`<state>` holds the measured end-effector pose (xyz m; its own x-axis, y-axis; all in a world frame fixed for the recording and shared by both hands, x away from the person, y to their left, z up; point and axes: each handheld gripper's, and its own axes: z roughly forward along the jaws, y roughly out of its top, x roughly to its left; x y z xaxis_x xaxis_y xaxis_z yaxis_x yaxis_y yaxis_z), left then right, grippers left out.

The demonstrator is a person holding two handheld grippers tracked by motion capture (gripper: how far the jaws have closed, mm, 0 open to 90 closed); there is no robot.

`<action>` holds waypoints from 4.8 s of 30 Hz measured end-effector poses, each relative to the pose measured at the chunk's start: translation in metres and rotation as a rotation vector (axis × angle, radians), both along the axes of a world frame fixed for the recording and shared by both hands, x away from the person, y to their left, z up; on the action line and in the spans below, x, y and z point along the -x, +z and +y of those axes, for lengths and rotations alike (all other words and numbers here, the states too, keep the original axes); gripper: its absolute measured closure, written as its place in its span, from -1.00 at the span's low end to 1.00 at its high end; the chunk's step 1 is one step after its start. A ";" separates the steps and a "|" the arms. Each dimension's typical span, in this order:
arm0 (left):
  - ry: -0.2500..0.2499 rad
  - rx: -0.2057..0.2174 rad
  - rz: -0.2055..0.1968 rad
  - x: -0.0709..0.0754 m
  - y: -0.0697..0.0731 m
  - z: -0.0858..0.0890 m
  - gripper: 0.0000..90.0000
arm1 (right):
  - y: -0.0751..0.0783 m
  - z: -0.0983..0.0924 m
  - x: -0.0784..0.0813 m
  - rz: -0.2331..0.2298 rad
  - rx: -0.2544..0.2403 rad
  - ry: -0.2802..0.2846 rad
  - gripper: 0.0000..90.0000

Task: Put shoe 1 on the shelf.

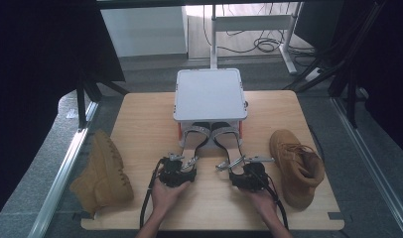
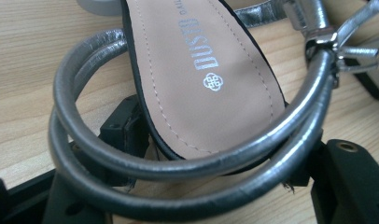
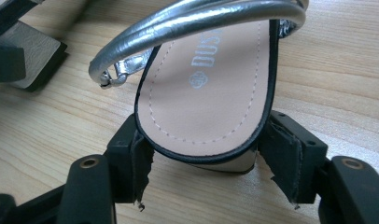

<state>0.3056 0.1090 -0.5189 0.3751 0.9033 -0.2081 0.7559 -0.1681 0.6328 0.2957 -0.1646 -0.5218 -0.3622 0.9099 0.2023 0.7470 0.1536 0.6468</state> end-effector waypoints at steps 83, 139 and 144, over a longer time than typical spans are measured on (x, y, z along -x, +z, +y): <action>0.253 0.115 -0.009 -0.067 0.007 -0.008 -0.07 | 0.002 -0.004 -0.001 0.021 -0.030 -0.005 -0.15; 0.274 0.049 -0.040 -0.084 0.005 -0.022 -0.08 | 0.015 0.007 -0.027 0.027 -0.107 -0.090 -0.12; 0.269 0.041 -0.040 -0.085 0.005 -0.022 -0.08 | 0.016 0.009 -0.032 0.030 -0.096 -0.087 -0.12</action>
<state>0.3901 0.0867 -0.5136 0.1312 0.9627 -0.2365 0.7440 0.0620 0.6653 0.3280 -0.1552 -0.5057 -0.2754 0.9136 0.2990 0.7740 0.0262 0.6327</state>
